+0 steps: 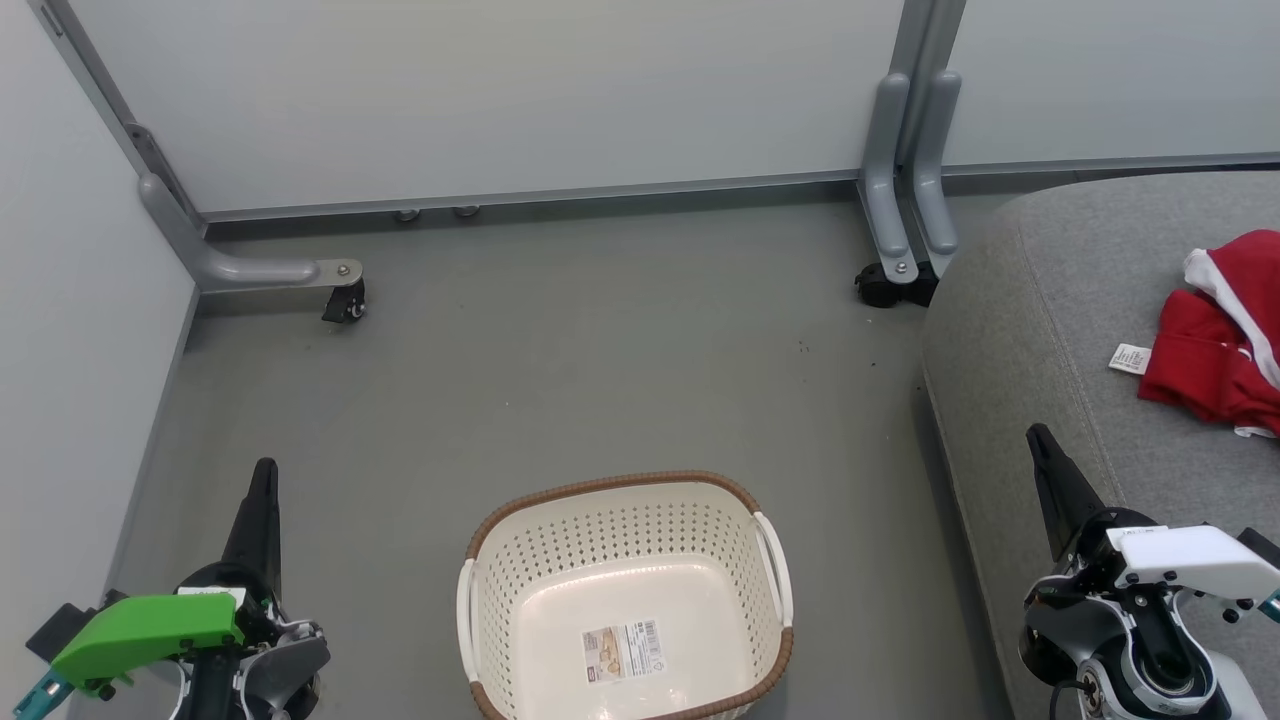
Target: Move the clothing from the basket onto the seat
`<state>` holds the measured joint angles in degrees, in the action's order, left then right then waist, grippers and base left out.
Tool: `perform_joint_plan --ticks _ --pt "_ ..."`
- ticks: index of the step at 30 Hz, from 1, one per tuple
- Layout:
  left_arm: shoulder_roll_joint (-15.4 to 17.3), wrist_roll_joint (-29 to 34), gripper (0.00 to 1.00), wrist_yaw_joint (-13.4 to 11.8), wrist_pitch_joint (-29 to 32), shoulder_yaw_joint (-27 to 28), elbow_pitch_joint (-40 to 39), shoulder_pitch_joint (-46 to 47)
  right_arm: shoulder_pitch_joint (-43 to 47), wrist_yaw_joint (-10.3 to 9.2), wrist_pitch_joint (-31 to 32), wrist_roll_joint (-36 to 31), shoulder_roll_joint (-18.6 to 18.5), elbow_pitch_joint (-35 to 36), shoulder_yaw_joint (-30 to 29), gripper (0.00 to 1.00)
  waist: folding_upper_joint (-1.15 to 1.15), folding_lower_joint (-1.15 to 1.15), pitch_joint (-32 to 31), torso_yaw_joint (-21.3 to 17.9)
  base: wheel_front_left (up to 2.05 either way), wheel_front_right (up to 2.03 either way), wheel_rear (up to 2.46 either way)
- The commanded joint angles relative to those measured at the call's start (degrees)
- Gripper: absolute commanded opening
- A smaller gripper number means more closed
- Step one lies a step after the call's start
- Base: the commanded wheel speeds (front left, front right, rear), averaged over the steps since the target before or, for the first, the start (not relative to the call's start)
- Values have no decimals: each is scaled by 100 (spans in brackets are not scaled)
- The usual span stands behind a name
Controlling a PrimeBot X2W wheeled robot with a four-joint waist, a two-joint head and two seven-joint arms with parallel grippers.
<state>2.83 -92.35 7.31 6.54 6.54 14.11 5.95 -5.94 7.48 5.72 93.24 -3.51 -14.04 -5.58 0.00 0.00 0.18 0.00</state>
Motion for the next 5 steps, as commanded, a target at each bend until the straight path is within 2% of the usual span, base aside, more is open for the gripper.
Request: perform_joint_plan --ticks 1,5 --pt "-2 -13 0 37 20 12 -12 62 -48 2 22 -23 -4 -11 -19 0 0 0 0 0 0 0 0" --pt "-2 -13 0 37 19 11 -12 62 -48 2 27 -27 0 -12 -23 0 0 0 0 0 0 0 0"
